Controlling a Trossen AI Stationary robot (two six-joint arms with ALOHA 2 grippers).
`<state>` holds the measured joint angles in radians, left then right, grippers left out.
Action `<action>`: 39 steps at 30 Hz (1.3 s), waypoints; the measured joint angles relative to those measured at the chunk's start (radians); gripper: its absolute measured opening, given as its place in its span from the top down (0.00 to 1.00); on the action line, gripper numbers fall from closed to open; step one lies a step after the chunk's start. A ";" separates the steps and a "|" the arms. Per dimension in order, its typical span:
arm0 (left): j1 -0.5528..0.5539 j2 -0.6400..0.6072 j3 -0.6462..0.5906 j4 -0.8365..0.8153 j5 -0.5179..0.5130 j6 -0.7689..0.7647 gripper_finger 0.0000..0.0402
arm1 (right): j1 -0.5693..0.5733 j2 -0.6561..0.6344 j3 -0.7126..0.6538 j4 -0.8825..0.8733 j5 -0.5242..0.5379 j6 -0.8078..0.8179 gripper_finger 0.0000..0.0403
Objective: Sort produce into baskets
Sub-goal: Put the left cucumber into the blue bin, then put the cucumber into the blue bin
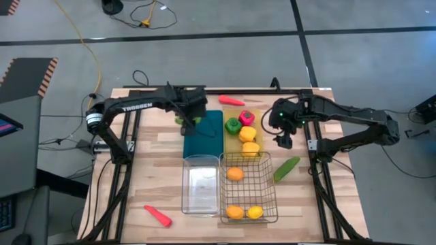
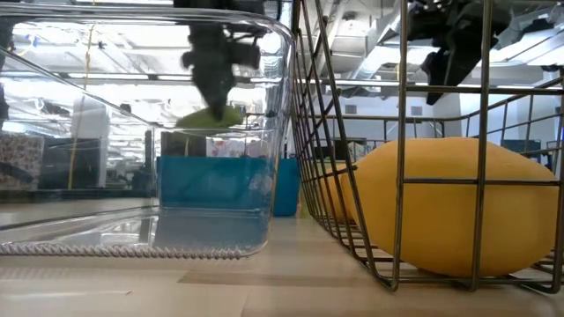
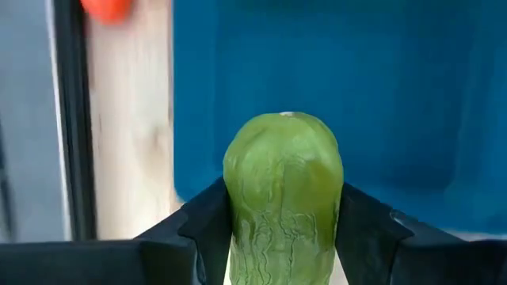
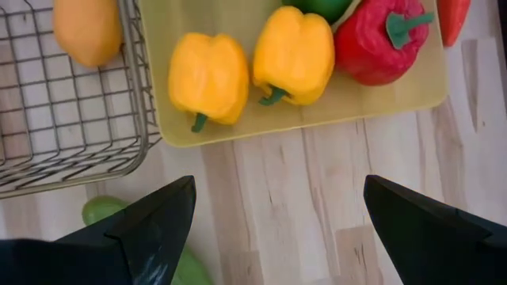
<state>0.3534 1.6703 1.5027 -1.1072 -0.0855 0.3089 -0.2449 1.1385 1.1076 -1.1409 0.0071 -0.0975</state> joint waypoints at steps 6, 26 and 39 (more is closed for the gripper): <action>0.000 0.000 0.014 0.167 0.230 -0.106 0.58 | -0.007 0.000 0.000 -0.031 -0.001 -0.005 0.03; -0.008 0.000 -0.018 0.235 0.254 -0.091 0.40 | -0.004 0.014 -0.181 -0.048 -0.006 -0.008 0.03; -0.008 0.000 -0.018 0.243 0.149 -0.092 0.24 | 0.071 0.014 -0.203 -0.021 -0.139 -0.007 0.03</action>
<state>0.3450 1.6703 1.4845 -0.8646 0.0635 0.2164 -0.1743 1.1526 0.9043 -1.1618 -0.1318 -0.1047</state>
